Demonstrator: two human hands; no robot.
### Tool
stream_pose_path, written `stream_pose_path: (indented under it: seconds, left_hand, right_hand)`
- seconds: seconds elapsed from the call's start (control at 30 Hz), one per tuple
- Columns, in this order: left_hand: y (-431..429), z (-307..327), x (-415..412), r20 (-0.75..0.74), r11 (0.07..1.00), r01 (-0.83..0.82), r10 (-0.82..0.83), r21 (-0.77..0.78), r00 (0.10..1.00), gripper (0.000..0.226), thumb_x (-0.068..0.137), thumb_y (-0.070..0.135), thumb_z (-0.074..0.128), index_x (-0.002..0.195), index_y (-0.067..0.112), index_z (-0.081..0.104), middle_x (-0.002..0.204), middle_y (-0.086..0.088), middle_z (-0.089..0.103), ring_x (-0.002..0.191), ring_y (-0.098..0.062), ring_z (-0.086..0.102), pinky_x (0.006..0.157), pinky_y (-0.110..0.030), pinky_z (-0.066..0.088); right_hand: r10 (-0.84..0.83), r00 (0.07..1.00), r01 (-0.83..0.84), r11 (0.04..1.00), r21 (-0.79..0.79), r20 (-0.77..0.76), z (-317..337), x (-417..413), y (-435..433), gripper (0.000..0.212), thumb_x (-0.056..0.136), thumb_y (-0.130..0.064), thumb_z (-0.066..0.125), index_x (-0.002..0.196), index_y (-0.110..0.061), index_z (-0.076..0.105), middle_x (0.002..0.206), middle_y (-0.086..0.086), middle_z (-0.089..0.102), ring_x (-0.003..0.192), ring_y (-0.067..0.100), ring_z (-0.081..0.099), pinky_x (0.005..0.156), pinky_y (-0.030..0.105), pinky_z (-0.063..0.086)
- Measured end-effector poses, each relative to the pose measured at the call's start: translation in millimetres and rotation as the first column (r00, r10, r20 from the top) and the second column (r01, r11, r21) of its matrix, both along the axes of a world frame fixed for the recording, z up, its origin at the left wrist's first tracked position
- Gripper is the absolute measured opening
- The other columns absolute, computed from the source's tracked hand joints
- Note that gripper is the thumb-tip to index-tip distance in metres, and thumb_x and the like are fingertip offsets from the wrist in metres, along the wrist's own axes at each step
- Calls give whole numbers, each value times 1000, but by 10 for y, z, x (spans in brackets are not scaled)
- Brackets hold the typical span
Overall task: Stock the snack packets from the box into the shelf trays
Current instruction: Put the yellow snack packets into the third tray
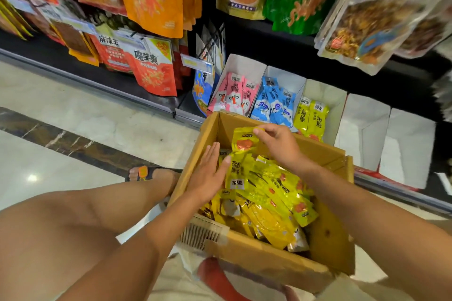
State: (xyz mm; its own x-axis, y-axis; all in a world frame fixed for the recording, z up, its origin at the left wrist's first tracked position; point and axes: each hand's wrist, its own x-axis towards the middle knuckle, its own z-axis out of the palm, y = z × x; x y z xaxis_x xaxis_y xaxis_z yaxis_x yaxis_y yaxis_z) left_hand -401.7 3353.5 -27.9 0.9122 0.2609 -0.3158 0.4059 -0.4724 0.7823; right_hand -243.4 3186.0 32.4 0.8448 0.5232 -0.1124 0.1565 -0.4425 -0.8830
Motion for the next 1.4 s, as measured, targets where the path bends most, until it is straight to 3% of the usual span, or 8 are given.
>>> stream_pose_path:
  seconds: [0.13, 0.27, 0.5, 0.77, 0.97, 1.1, 1.27, 1.4]
  left_hand:
    - [-146, 134, 145, 4, 838, -40, 51, -544, 999, 63, 101, 51, 57, 157, 33, 37, 158, 11, 44, 129, -2, 56, 91, -16, 53]
    - [-202, 108, 142, -4, 759, 3, -7, -651, 1000, 32, 98, 23, 69, 128, 13, 68, 122, -5, 75, 115, -25, 71, 102, -46, 55]
    - [-181, 167, 145, -32, 762, -19, -2, -647, 999, 24, 100, 15, 65, 120, 3, 70, 111, -14, 77, 98, -27, 74, 82, -39, 60]
    - [478, 88, 55, 33, 906, -296, 321, -304, 947, 17, 96, 30, 69, 84, 18, 70, 79, 1, 76, 73, -21, 73, 71, -46, 59]
    - [588, -46, -26, 31, 880, -397, 418, -259, 908, 15, 105, 25, 57, 116, 21, 67, 108, -6, 74, 101, -29, 70, 90, -44, 56]
    - [598, -98, 12, 16, 880, -392, 411, -267, 912, 19, 107, 28, 54, 123, 23, 61, 106, -1, 71, 98, -23, 69, 84, -36, 54]
    - [590, -144, 22, -2, 886, -382, 396, -262, 918, 14, 107, 31, 52, 121, 33, 57, 97, 12, 68, 89, -6, 65, 71, -16, 48]
    - [572, -141, 28, 5, 896, -370, 383, -244, 924, 21, 108, 31, 51, 127, 30, 58, 98, 14, 66, 87, -1, 62, 68, -10, 45]
  right_hand:
    - [-31, 993, 34, 999, 32, -116, 186, 99, -44, 13, 99, -27, 62, 90, -24, 70, 80, -1, 73, 77, 13, 67, 72, 31, 57]
    - [-56, 980, 59, 998, 12, -190, 260, 164, -55, 18, 98, -32, 64, 98, -14, 70, 91, 31, 63, 79, 29, 65, 64, 31, 61]
    - [-78, 963, 88, 996, 28, -258, 331, 123, -14, 16, 99, -28, 63, 98, -15, 71, 79, 3, 68, 66, 12, 66, 62, 28, 61]
    - [-78, 981, 58, 992, -113, -179, -206, -30, -9, 34, 99, -36, 59, 133, -31, 58, 118, -1, 69, 100, 15, 67, 88, 38, 55]
    - [54, 969, -150, 905, -398, -243, -1089, -445, -39, 42, 96, -35, 65, 136, -26, 57, 135, 1, 60, 121, 21, 60, 93, 34, 50]
    - [47, 907, -277, 815, -509, -419, -1511, -669, -57, 50, 95, -30, 67, 142, -21, 52, 139, 8, 56, 121, 25, 58, 87, 28, 48]
    - [-254, 800, -108, 830, -548, -543, -1824, -844, 61, 61, 95, -22, 66, 149, -13, 40, 114, 10, 58, 85, 22, 57, 61, 26, 45]
    - [-443, 603, 85, 863, -498, -664, -1940, -886, 224, 52, 95, -21, 63, 143, -10, 44, 132, 15, 57, 100, 26, 65, 74, 36, 54]
